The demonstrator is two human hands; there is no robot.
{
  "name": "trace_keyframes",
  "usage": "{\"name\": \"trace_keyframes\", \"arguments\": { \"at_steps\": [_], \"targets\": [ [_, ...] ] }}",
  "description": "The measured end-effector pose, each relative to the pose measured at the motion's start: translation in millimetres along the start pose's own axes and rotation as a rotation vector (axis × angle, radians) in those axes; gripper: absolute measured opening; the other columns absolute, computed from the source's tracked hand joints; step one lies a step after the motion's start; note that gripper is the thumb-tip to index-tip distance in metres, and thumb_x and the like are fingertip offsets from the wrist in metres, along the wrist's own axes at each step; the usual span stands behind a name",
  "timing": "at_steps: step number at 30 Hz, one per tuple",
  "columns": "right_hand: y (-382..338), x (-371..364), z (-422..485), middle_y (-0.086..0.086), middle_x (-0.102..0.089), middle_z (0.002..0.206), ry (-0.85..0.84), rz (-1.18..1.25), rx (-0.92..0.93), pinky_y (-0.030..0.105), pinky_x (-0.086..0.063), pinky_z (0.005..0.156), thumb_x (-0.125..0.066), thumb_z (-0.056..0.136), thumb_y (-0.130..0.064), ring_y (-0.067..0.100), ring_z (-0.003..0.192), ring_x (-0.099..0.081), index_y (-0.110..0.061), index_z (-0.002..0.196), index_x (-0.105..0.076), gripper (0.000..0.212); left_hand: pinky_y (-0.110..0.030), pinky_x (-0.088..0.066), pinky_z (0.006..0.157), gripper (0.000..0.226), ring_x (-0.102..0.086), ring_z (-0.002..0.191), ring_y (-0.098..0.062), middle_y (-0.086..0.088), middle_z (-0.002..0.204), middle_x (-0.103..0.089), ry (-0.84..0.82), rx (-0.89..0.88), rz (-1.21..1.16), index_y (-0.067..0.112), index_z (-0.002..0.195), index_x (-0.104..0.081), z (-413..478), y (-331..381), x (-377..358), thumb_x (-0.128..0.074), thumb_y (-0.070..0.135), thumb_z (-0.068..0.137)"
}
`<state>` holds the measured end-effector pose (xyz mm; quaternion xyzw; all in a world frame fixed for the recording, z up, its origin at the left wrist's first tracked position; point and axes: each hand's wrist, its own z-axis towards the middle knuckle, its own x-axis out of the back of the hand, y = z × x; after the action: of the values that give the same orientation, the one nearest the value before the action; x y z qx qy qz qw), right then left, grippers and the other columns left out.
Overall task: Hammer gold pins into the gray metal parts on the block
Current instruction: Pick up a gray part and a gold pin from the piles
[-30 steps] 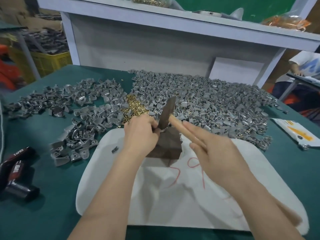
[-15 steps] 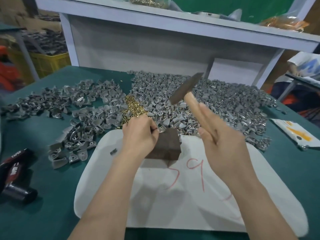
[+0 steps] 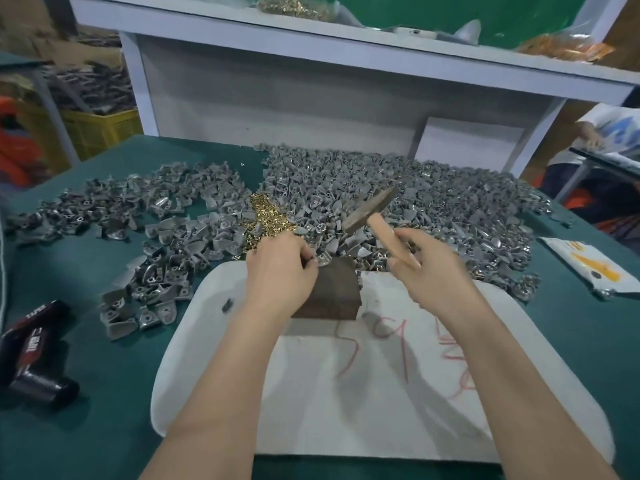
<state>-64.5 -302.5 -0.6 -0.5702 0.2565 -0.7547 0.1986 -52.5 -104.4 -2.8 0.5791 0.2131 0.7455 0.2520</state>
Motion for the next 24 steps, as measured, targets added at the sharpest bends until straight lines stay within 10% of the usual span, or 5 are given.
{"name": "trace_keyframes", "arguments": {
  "at_steps": [3, 10, 17, 20, 24],
  "targets": [
    [9, -10, 7, -0.001, -0.062, 0.079, -0.117, 0.091, -0.077, 0.026, -0.041, 0.043, -0.059, 0.087, -0.022, 0.015, 0.044, -0.051, -0.032, 0.118, -0.056, 0.033, -0.044, -0.044, 0.093, 0.012, -0.056, 0.096, -0.024, 0.004, 0.093, -0.065, 0.004, 0.002, 0.003, 0.020, 0.082, -0.070, 1, 0, -1, -0.060, 0.020, 0.089],
    [1, -14, 4, -0.001, -0.058, 0.095, 0.115, -0.138, 0.097, 0.032, -0.045, 0.078, -0.058, 0.086, -0.052, 0.016, 0.086, -0.055, -0.029, 0.117, -0.063, 0.039, -0.043, -0.042, 0.096, 0.006, -0.057, 0.104, -0.020, 0.008, 0.102, -0.066, 0.012, -0.036, -0.071, 0.027, 0.087, -0.063, 3, 0, -2, -0.060, 0.025, 0.091],
    [-54, -41, 27, -0.001, -0.069, 0.090, -0.123, 0.233, 0.165, 0.035, -0.053, 0.079, -0.063, 0.088, -0.020, 0.016, 0.086, -0.065, -0.027, 0.093, -0.065, 0.010, -0.038, -0.048, 0.090, 0.014, -0.062, 0.091, -0.017, 0.006, 0.090, -0.065, 0.054, -0.055, -0.347, 0.018, 0.101, -0.066, 3, -2, -4, -0.060, 0.014, 0.088],
    [-60, -34, 57, 0.002, -0.060, 0.120, 0.148, 0.291, -0.012, 0.017, -0.051, 0.068, -0.059, 0.091, -0.020, 0.013, 0.094, -0.061, -0.026, 0.129, -0.050, 0.040, -0.035, -0.043, 0.098, 0.024, -0.057, 0.105, -0.015, 0.009, 0.102, -0.062, 0.205, 0.032, -0.446, 0.017, 0.115, -0.059, 7, -7, -3, -0.058, 0.019, 0.091],
    [-71, -40, 78, 0.018, -0.016, 0.154, 0.031, -0.149, -0.116, 0.048, -0.029, 0.110, -0.058, 0.090, -0.034, 0.037, 0.135, -0.031, -0.039, 0.149, -0.002, 0.081, -0.026, -0.040, 0.096, 0.021, -0.052, 0.108, -0.009, 0.005, 0.117, -0.057, 0.407, 0.188, -0.678, 0.023, 0.112, -0.055, 13, -11, 2, -0.053, 0.016, 0.093]
  ]
}}
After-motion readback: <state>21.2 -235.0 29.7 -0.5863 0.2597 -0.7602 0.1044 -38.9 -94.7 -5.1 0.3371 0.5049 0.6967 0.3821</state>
